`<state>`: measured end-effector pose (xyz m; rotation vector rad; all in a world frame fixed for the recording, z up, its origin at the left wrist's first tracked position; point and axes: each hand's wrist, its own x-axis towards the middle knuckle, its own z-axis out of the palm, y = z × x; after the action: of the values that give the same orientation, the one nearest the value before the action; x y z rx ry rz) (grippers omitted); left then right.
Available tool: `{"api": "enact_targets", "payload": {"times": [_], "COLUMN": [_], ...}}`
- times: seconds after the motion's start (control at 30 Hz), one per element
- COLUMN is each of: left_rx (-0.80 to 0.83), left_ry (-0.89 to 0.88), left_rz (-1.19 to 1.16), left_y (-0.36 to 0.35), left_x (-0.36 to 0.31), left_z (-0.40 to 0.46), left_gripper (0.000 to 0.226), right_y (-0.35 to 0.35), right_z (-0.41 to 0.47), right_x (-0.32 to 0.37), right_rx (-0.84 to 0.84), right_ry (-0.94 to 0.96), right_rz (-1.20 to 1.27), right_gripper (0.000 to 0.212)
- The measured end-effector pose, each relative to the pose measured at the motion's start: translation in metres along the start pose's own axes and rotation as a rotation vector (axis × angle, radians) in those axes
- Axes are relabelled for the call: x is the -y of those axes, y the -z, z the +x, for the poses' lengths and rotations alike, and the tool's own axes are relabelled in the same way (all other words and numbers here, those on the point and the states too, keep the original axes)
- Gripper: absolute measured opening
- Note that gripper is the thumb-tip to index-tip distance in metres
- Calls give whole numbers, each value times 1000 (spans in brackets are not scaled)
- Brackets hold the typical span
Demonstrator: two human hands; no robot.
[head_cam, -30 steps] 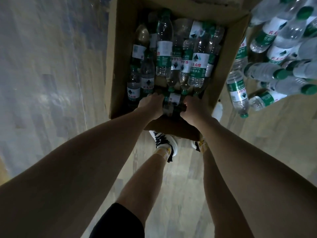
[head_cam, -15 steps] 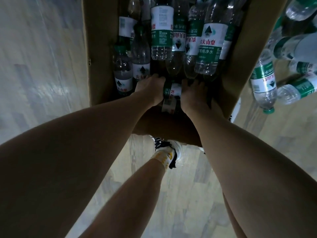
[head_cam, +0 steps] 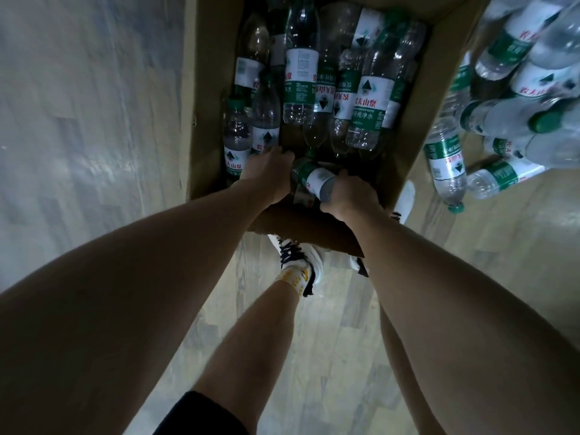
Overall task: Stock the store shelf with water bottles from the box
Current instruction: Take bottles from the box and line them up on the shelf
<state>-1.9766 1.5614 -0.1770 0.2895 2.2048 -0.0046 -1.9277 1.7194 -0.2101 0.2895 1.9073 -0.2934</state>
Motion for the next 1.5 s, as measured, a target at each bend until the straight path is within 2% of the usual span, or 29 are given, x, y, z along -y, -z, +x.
{"api": "enact_targets", "payload": {"times": [0.17,0.3,0.43,0.6,0.7,0.77,0.93,1.03,1.27,1.4,1.5], "left_rx": [-31,-54,-118,-208,-232,-241,-442,-545,-729,-810,-834], "left_ry": [7,19,22,6,23,40,-105,-113,-219,-243,-269], "left_rz": [-46,-83,-102,-71,-124,-161,-74,-28,21,-50,-64], "left_y": [57,124,209,319,382,429,546,602,703,748,778], "left_x": [-9,-19,-25,-24,-19,-22,-40,-42,-53,-59,-68], "left_z": [-46,-97,-162,-242,-283,-319,-404,-453,-544,-578,-597], "left_gripper": [27,28,29,27,15,15,31,30,28,13,12], "right_y": [61,127,199,295,350,383,466,506,564,591,611], "right_z": [-64,-127,-222,-364,-439,-486,-604,-674,-811,-864,-889], "right_x": [7,27,47,59,70,80,100,104,105,95,79], "right_rx": [44,96,-12,-308,-390,-451,-587,-684,-973,-1029,-1069], "right_ry": [26,88,157,375,447,449,466,489,543,556,565], "right_rz": [-137,-281,-290,-185,-133,-95,-48,-77,-11,19,62], "right_gripper": [67,80,84,95,61,42,46,48,71,56,51]}}
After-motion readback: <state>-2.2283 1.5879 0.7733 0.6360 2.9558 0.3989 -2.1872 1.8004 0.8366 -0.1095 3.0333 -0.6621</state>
